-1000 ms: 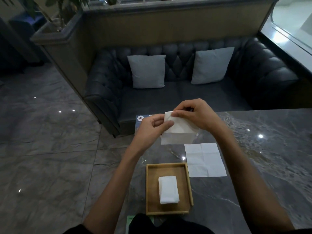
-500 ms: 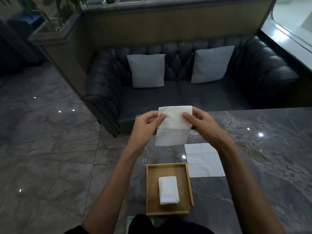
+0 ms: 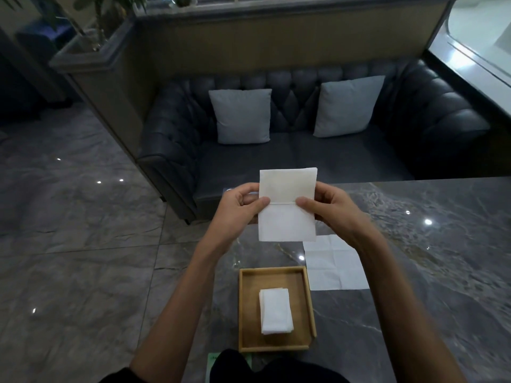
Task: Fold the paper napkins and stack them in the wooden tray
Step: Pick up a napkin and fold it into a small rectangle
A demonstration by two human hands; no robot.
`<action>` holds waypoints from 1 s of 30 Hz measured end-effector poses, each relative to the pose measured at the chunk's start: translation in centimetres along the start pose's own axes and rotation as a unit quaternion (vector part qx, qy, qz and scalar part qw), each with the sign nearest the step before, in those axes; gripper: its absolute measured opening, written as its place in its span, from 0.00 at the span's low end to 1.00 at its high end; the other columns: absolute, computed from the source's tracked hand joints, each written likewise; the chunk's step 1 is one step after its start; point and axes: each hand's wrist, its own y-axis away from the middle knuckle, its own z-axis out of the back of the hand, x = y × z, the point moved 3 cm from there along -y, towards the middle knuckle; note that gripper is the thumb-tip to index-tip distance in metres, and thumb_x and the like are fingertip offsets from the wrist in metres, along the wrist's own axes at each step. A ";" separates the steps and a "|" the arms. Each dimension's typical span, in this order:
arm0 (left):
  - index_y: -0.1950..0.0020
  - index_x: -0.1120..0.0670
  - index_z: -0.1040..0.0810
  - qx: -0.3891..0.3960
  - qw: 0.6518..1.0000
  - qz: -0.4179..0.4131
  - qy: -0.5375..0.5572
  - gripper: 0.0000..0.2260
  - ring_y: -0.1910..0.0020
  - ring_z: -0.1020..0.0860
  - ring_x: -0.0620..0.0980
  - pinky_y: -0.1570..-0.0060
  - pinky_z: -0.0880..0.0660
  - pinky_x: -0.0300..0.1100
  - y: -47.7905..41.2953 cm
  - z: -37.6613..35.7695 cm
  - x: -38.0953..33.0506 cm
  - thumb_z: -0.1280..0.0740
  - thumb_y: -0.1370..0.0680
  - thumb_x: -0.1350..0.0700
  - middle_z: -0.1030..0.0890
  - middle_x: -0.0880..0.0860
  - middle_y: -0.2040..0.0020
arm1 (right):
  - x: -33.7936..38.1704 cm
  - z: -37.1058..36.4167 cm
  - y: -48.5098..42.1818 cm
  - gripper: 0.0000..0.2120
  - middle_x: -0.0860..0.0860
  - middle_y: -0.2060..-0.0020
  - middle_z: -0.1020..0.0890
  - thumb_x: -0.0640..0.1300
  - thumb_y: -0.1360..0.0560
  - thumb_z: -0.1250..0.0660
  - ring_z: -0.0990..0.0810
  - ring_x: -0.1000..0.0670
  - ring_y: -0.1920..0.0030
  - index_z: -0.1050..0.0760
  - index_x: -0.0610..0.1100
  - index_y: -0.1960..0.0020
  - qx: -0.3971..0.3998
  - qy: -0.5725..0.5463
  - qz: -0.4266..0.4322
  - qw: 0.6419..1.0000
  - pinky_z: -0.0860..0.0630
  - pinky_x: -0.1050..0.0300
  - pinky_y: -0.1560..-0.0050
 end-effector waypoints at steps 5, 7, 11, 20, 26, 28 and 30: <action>0.48 0.54 0.14 0.020 0.998 -0.011 0.057 0.10 0.44 0.16 0.50 0.53 0.19 0.40 0.3 0.1 -0.1 0.32 0.21 0.65 0.14 0.52 0.44 | 1.0 0.2 0.4 0.15 0.57 0.52 0.14 0.35 0.21 0.32 0.16 0.58 0.51 0.15 0.55 0.53 -0.011 0.016 0.065 0.998 0.20 0.65 0.56; 0.52 0.55 0.13 0.019 0.998 -0.018 0.058 0.13 0.40 0.17 0.49 0.51 0.19 0.40 0.4 0.0 -0.3 0.34 0.21 0.67 0.15 0.50 0.40 | 1.2 0.3 0.5 0.19 0.58 0.52 0.14 0.30 0.21 0.35 0.16 0.58 0.52 0.14 0.52 0.57 -0.015 0.022 0.075 0.997 0.20 0.65 0.58; 0.56 0.56 0.15 0.003 0.993 -0.011 0.121 0.15 0.39 0.18 0.51 0.51 0.19 0.40 0.4 -0.1 -0.2 0.38 0.19 0.68 0.16 0.52 0.39 | 1.4 0.2 0.7 0.19 0.58 0.60 0.14 0.26 0.22 0.39 0.17 0.60 0.59 0.16 0.45 0.59 -0.034 0.046 0.092 0.994 0.24 0.68 0.65; 0.37 0.58 0.22 0.025 0.986 0.079 0.144 0.12 0.49 0.15 0.53 0.56 0.18 0.45 0.9 -0.3 0.2 0.33 0.19 0.55 0.15 0.56 0.46 | 1.8 0.1 0.6 0.21 0.62 0.58 0.16 0.28 0.21 0.39 0.18 0.60 0.56 0.17 0.50 0.58 -0.029 0.122 0.143 0.982 0.24 0.69 0.63; 0.41 0.57 0.20 -0.052 0.995 0.043 0.069 0.09 0.52 0.15 0.47 0.59 0.18 0.42 1.0 -0.5 0.1 0.31 0.21 0.63 0.13 0.53 0.50 | 0.3 -0.3 0.0 0.14 0.56 0.48 0.15 0.55 0.18 0.42 0.15 0.53 0.48 0.21 0.57 0.39 0.000 -0.005 0.007 1.000 0.19 0.61 0.57; 0.42 0.56 0.20 -0.080 0.994 0.035 0.063 0.09 0.53 0.15 0.47 0.60 0.18 0.40 1.1 -0.5 0.1 0.31 0.21 0.63 0.13 0.52 0.50 | -0.5 -0.7 0.2 0.16 0.50 0.46 0.14 0.62 0.19 0.41 0.13 0.49 0.48 0.23 0.57 0.39 -0.023 -0.034 -0.035 0.999 0.17 0.58 0.55; 0.42 0.55 0.22 -0.092 0.993 0.025 0.063 0.09 0.54 0.15 0.46 0.61 0.18 0.40 1.3 -0.4 0.1 0.32 0.21 0.65 0.13 0.51 0.52 | -1.0 -0.7 0.5 0.11 0.49 0.46 0.15 0.55 0.20 0.35 0.13 0.49 0.49 0.24 0.56 0.38 -0.049 -0.009 -0.025 0.998 0.17 0.58 0.55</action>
